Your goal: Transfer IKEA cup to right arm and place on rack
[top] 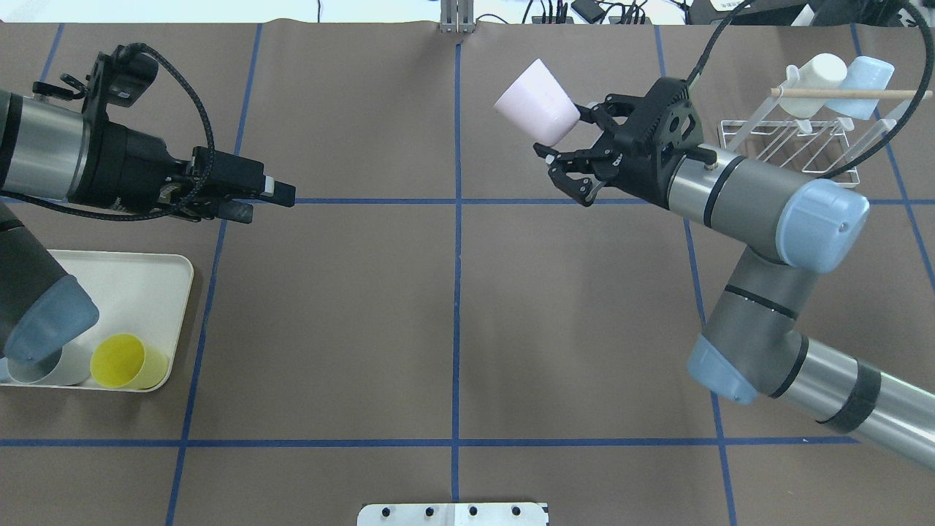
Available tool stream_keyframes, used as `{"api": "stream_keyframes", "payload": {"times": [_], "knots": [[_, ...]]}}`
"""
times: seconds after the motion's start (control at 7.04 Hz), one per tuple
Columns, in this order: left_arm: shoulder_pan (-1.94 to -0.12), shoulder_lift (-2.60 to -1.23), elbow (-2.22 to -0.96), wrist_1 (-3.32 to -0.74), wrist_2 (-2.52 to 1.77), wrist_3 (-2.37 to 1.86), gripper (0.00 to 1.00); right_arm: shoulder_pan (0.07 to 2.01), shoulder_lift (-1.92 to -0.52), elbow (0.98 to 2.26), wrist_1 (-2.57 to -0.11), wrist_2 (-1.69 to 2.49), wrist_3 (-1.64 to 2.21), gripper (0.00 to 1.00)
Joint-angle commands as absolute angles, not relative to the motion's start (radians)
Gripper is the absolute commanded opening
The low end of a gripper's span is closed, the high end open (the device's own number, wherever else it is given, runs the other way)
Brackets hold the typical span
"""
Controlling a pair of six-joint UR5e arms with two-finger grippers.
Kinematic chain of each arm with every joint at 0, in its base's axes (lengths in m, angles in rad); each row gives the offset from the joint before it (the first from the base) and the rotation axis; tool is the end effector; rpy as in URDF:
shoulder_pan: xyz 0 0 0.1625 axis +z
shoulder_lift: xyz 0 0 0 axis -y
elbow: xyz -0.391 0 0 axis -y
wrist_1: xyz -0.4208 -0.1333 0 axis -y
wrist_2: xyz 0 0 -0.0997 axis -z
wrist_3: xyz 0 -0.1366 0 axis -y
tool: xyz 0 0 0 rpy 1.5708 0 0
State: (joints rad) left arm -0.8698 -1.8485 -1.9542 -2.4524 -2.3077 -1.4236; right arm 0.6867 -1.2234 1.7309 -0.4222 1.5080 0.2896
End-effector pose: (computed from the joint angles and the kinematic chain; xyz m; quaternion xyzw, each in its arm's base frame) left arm 0.3187 -0.4419 0.1833 0.0911 0.6938 -0.0016 0.7144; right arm -0.3959 -0.5080 0.2147 0.6248 -0.3900 -0.1759 0.6531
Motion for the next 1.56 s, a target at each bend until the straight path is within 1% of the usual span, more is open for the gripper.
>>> {"api": "stream_keyframes", "payload": {"times": [0.0,0.43,0.71,0.85,1.14,1.42], "knots": [[-0.868,-1.847,-1.956,-2.454,-2.307,-1.424,1.0,0.825,-1.224,1.733,-0.617,1.522,0.266,0.0],[-0.868,-1.847,-1.959,-2.457,-2.307,-1.424,1.0,0.937,-1.245,1.735,-0.823,1.545,-0.042,0.0],[-0.868,-1.844,-1.962,-2.457,-2.306,-1.425,1.0,1.018,-1.301,1.729,-0.888,1.543,-0.315,0.0],[-0.868,-1.841,-1.962,-2.459,-2.306,-1.425,1.0,1.06,-1.307,1.724,-0.944,1.543,-0.506,0.0],[-0.867,-1.835,-1.971,-2.459,-2.274,-1.425,1.0,1.11,-1.299,1.721,-1.038,1.537,-0.784,0.0],[-0.864,-1.836,-1.971,-2.459,-2.264,-1.428,1.0,1.115,-1.267,1.677,-1.042,1.532,-1.029,0.0]]}}
